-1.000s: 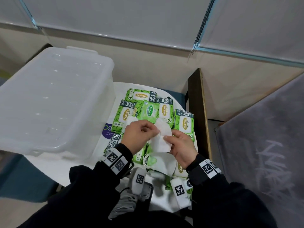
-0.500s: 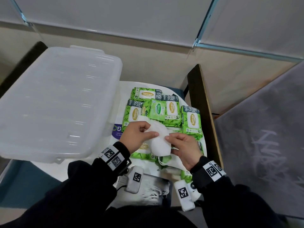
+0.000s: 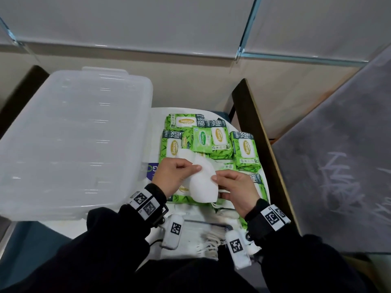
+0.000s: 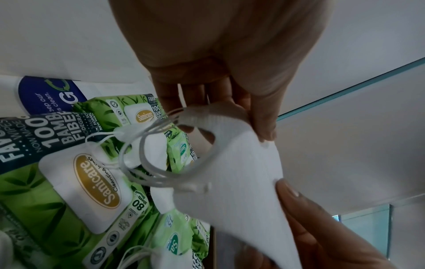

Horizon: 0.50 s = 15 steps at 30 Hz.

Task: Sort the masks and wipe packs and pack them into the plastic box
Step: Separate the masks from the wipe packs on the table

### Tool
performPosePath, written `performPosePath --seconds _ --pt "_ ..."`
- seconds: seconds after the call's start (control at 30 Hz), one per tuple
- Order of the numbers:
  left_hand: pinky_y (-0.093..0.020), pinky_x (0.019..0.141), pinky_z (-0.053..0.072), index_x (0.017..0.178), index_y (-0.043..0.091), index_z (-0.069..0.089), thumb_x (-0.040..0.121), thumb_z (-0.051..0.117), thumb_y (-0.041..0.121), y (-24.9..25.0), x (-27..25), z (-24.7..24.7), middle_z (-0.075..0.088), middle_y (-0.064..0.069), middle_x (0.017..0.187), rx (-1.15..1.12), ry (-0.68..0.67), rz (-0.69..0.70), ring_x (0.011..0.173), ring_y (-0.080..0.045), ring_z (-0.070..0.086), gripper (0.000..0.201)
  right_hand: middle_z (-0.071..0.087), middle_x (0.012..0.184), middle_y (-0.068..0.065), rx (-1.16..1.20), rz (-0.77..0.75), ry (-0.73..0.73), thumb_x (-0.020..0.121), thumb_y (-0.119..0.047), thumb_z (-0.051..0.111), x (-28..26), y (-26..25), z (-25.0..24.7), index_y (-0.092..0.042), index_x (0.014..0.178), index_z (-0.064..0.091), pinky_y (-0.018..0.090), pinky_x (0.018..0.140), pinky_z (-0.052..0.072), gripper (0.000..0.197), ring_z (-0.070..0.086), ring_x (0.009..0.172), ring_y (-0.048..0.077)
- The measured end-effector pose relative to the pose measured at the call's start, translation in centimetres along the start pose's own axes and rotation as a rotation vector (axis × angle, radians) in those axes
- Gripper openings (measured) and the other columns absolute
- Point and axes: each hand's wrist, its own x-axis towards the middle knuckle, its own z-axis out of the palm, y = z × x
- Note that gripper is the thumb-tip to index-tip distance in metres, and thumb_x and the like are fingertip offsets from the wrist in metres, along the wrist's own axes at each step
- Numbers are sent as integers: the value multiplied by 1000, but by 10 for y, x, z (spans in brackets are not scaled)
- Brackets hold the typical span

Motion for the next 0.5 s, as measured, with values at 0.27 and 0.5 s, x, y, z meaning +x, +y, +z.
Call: performPosePath --seconds 0.27,0.5 --pt "-35 75 53 75 13 81 86 83 24 2 -1 2 76 -5 78 28 -39 17 74 -13 64 15 67 82 14 31 0 13 85 -7 80 -7 3 -3 -7 88 78 35 61 52 3 57 68 26" --pt "-30 73 50 76 11 81 88 81 24 1 1 9 76 -7 78 41 -59 16 72 -11 63 17 67 79 13 27 -10 27 87 -9 78 -8 5 -8 -8 84 78 34 57 53 3 59 62 22"
